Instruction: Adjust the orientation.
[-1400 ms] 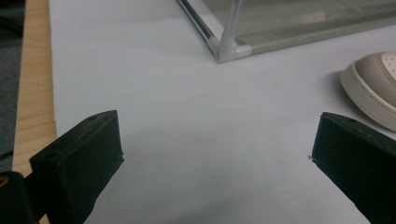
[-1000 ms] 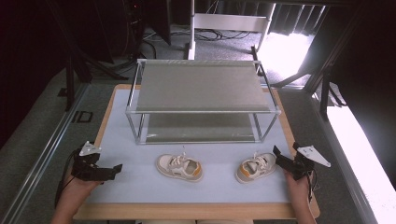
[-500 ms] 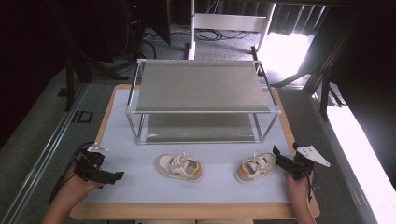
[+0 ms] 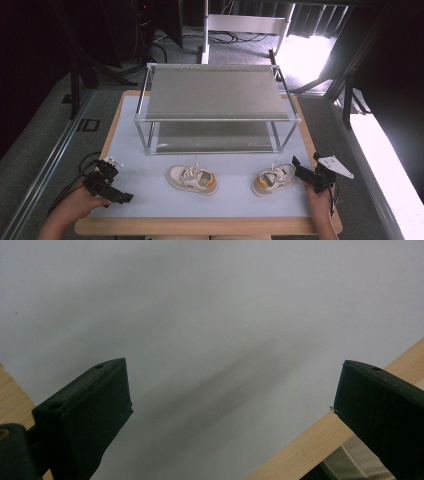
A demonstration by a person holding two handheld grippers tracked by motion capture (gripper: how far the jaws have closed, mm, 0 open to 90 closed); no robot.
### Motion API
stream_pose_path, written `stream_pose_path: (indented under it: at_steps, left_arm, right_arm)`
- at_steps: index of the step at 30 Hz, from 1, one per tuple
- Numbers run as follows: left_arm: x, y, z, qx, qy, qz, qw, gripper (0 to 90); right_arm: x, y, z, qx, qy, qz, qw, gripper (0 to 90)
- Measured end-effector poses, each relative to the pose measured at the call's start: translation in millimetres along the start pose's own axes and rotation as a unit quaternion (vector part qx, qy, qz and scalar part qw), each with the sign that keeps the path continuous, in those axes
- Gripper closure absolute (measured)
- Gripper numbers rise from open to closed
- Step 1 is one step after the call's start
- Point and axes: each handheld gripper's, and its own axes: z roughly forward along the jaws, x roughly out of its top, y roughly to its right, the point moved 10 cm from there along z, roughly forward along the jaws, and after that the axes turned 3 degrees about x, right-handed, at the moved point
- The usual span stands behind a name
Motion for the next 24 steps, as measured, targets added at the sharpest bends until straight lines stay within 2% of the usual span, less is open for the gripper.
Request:
stream_pose_path:
  at_steps: [3,8,13,22,24]
  left_arm:
    - [0.8,1.2,-0.4,-0.001,-0.001,0.000,1.0000,1.6]
    - [4.0,8.8,-2.6,-0.008,-0.002,0.012,0.9999,1.6]
    - [11.2,18.9,-7.0,-0.014,0.008,0.032,0.9994,2.4]
    - [26.2,36.1,-10.6,-0.028,0.007,0.064,0.9975,3.0]
    - [29.0,38.7,-10.2,-0.024,0.003,0.072,0.9971,3.0]
  right_arm:
    - [0.1,0.0,-0.1,0.000,0.000,0.000,1.0000,14.7]
    - [-0.1,0.1,0.0,0.000,0.000,0.001,1.0000,14.7]
    - [0.0,0.1,-0.1,0.000,0.000,0.001,1.0000,14.7]
    - [0.0,0.2,-0.1,0.001,0.000,0.002,1.0000,14.7]
    - [0.0,0.1,-0.1,0.001,0.000,0.002,1.0000,14.7]
